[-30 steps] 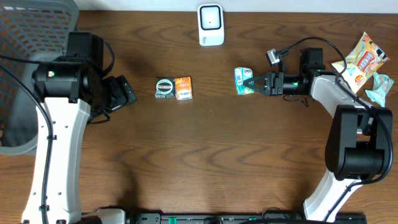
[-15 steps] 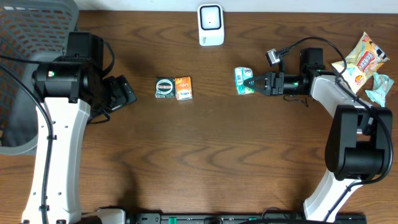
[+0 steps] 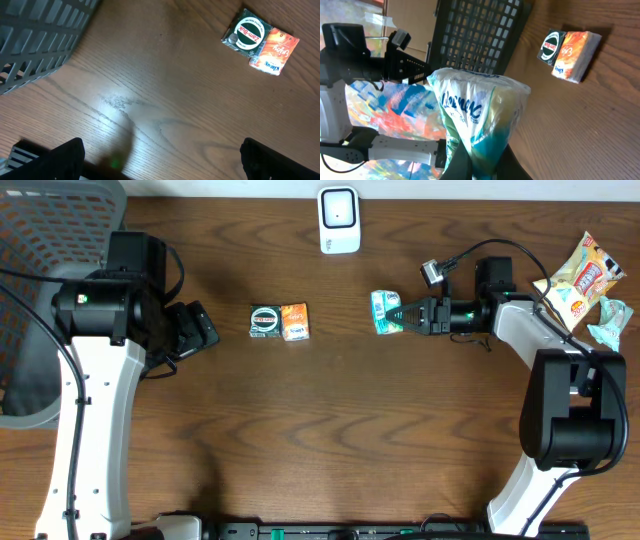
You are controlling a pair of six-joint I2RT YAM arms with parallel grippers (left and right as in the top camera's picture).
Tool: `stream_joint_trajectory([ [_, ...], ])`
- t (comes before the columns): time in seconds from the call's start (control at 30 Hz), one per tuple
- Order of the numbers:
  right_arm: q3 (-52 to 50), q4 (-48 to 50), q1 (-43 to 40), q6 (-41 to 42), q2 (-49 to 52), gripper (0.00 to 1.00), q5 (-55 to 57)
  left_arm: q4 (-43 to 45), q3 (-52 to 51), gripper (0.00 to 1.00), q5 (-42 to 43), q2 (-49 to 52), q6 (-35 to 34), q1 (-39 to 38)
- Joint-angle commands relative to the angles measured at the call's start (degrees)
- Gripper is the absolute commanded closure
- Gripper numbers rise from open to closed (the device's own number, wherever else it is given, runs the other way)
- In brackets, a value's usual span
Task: Scan the item barcode
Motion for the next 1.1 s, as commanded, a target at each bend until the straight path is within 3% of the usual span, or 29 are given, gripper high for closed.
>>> stream_joint_trajectory([
  [0.0, 0.31, 0.15, 0.46, -1.51, -1.31, 0.99, -1.44, -0.37, 0.07, 0.02, -0.35, 0.31, -0.52, 0.02],
  [1.07, 0.31, 0.13, 0.46, -1.49, -1.31, 0.99, -0.79, -0.37, 0.07, 0.02, -0.35, 0.31, -0.52, 0.04],
])
